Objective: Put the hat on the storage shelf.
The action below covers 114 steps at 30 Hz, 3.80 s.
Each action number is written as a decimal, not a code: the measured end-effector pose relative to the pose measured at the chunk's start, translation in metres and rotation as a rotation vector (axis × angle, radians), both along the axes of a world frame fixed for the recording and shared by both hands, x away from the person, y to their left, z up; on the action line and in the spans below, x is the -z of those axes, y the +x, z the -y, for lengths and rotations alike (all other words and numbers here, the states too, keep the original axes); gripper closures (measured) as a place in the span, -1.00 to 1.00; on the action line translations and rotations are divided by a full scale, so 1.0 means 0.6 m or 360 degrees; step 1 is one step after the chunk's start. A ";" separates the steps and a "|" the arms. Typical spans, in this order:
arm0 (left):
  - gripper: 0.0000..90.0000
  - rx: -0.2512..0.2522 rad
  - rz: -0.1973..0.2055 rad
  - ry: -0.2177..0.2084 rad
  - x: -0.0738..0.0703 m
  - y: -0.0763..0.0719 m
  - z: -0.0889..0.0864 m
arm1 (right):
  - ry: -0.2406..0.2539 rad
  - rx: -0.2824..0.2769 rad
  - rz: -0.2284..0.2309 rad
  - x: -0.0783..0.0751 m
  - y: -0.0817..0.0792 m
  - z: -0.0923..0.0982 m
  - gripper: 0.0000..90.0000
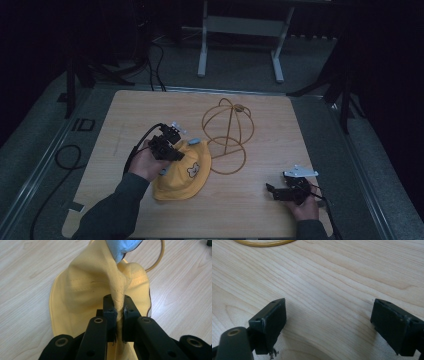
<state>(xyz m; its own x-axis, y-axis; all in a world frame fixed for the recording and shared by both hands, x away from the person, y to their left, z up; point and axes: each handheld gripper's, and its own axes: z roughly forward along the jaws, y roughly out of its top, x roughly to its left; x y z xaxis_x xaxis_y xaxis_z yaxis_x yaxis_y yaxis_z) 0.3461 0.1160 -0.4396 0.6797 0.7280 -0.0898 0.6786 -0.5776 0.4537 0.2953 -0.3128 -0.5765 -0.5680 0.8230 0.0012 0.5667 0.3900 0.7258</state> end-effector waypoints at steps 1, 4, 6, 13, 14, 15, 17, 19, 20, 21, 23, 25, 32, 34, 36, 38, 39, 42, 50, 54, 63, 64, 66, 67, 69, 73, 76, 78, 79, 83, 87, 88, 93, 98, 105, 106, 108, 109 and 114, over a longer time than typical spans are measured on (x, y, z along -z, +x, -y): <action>0.87 0.0000 0.0000 0.0000 0.000 0.000 0.000 | 0.0000 0.0000 0.0000 0.000 0.000 0.000 -0.71; 0.87 -0.0014 0.0023 0.0001 -0.009 0.000 -0.006 | 0.0000 0.0000 0.0000 0.000 0.000 0.000 -0.71; 0.87 -0.0029 0.0043 -0.0008 -0.018 0.000 -0.012 | 0.0002 0.0002 0.0000 0.000 0.000 0.000 -0.71; 0.87 -0.0053 0.0062 -0.0022 -0.024 -0.001 -0.022 | 0.0002 0.0002 0.0000 0.000 0.000 0.000 -0.71; 0.87 -0.0057 0.0062 -0.0026 -0.025 -0.001 -0.023 | 0.0002 0.0002 0.0000 0.000 0.000 0.000 -0.71; 0.87 -0.0060 0.0056 -0.0032 -0.026 0.000 -0.024 | 0.0003 0.0003 -0.0001 0.000 0.000 0.000 -0.71; 0.87 -0.0062 0.0059 -0.0051 -0.028 0.001 -0.028 | 0.0002 0.0003 -0.0001 0.000 0.000 0.000 -0.71; 0.87 -0.0074 0.0066 -0.0061 -0.031 0.001 -0.031 | 0.0003 0.0003 0.0000 0.000 0.000 0.000 -0.71; 0.87 -0.0078 0.0071 -0.0065 -0.034 0.001 -0.032 | 0.0003 0.0003 0.0000 0.000 0.000 0.000 -0.71; 0.87 -0.0079 0.0078 -0.0069 -0.036 0.002 -0.034 | 0.0003 0.0003 0.0000 0.000 0.000 0.000 -0.71; 0.87 -0.0089 0.0090 -0.0082 -0.043 0.001 -0.038 | 0.0002 0.0001 0.0002 0.000 0.000 0.000 -0.71; 0.87 -0.0100 0.0105 -0.0095 -0.050 0.001 -0.042 | 0.0001 0.0001 0.0003 0.000 0.000 0.000 -0.71; 0.87 -0.0139 0.0143 -0.0128 -0.069 0.002 -0.058 | 0.0003 0.0002 0.0000 0.000 0.000 0.000 -0.71; 0.86 -0.0149 0.0152 -0.0139 -0.074 0.002 -0.063 | 0.0002 0.0001 0.0002 0.000 0.000 0.000 -0.71; 0.86 -0.0162 0.0165 -0.0152 -0.078 0.002 -0.067 | 0.0001 0.0001 0.0002 0.000 0.000 0.000 -0.71; 0.87 -0.0174 0.0191 -0.0165 -0.083 0.002 -0.070 | 0.0002 0.0001 0.0002 0.000 0.000 0.000 -0.71; 0.87 -0.0174 0.0191 -0.0165 -0.083 0.002 -0.070 | 0.0002 0.0001 0.0002 0.000 0.000 0.000 -0.71; 0.87 -0.0189 0.0224 -0.0202 -0.090 0.001 -0.077 | 0.0003 0.0002 0.0001 0.000 0.000 0.000 -0.71; 0.87 -0.0227 0.0281 -0.0231 -0.105 0.000 -0.089 | 0.0003 0.0003 0.0001 0.000 0.000 0.000 -0.71; 0.87 -0.0248 0.0309 -0.0244 -0.115 -0.001 -0.096 | 0.0003 0.0003 0.0001 0.000 0.000 0.000 -0.71; 0.87 -0.0243 0.0335 -0.0266 -0.123 0.001 -0.103 | 0.0003 0.0003 0.0001 0.000 0.000 0.000 -0.71; 0.87 -0.0245 0.0338 -0.0273 -0.124 0.001 -0.105 | 0.0004 0.0003 0.0001 0.000 0.000 0.000 -0.71; 0.87 -0.0240 0.0352 -0.0276 -0.127 0.000 -0.107 | 0.0003 0.0002 0.0001 0.000 0.000 0.000 -0.71; 0.87 -0.0240 0.0352 -0.0276 -0.127 0.000 -0.107 | 0.0003 0.0002 0.0001 0.000 0.000 0.000 -0.71; 0.87 -0.0211 0.0380 -0.0314 -0.131 -0.003 -0.108 | 0.0003 0.0003 0.0001 0.000 0.000 0.000 -0.71; 0.87 -0.0215 0.0405 -0.0332 -0.138 -0.006 -0.109 | 0.0003 0.0003 0.0001 0.000 0.000 0.000 -0.71; 0.87 -0.0224 0.0427 -0.0331 -0.145 -0.008 -0.110 | 0.0002 0.0002 -0.0001 0.000 0.000 0.000 -0.71; 0.87 -0.0234 0.0445 -0.0340 -0.148 -0.010 -0.112 | 0.0002 0.0002 -0.0001 0.000 0.000 0.000 -0.71; 0.87 -0.0240 0.0455 -0.0346 -0.150 -0.011 -0.113 | 0.0002 0.0002 -0.0001 0.000 0.000 0.000 -0.71; 0.87 -0.0245 0.0479 -0.0365 -0.154 -0.014 -0.116 | 0.0002 0.0002 -0.0001 0.000 0.000 0.000 -0.71; 0.87 -0.0211 0.0517 -0.0399 -0.160 -0.017 -0.119 | 0.0002 0.0002 -0.0001 0.000 0.000 0.000 -0.71; 0.87 -0.0209 0.0523 -0.0402 -0.161 -0.017 -0.120 | 0.0002 0.0002 -0.0001 0.000 0.000 0.000 -0.71; 0.87 -0.0191 0.0556 -0.0405 -0.168 -0.021 -0.124 | 0.0002 0.0002 -0.0001 0.000 0.000 0.000 -0.71; 0.86 -0.0179 0.0592 -0.0411 -0.177 -0.025 -0.127 | 0.0002 0.0004 -0.0001 0.000 0.000 0.000 -0.71; 0.86 -0.0109 0.0612 -0.0419 -0.185 -0.031 -0.128 | 0.0007 0.0011 -0.0003 0.000 0.001 0.000 -0.71; 0.86 -0.0100 0.0613 -0.0429 -0.186 -0.031 -0.129 | 0.0007 0.0011 -0.0003 0.000 0.001 0.000 -0.71; 0.86 -0.0092 0.0619 -0.0453 -0.188 -0.032 -0.131 | 0.0007 0.0011 -0.0003 0.000 0.001 -0.001 -0.71; 0.86 -0.0092 0.0620 -0.0460 -0.188 -0.032 -0.131 | 0.0007 0.0011 -0.0003 0.000 0.001 0.000 -0.71; 0.86 -0.0062 0.0636 -0.0497 -0.192 -0.034 -0.135 | 0.0006 0.0010 -0.0002 0.000 0.001 -0.001 -0.71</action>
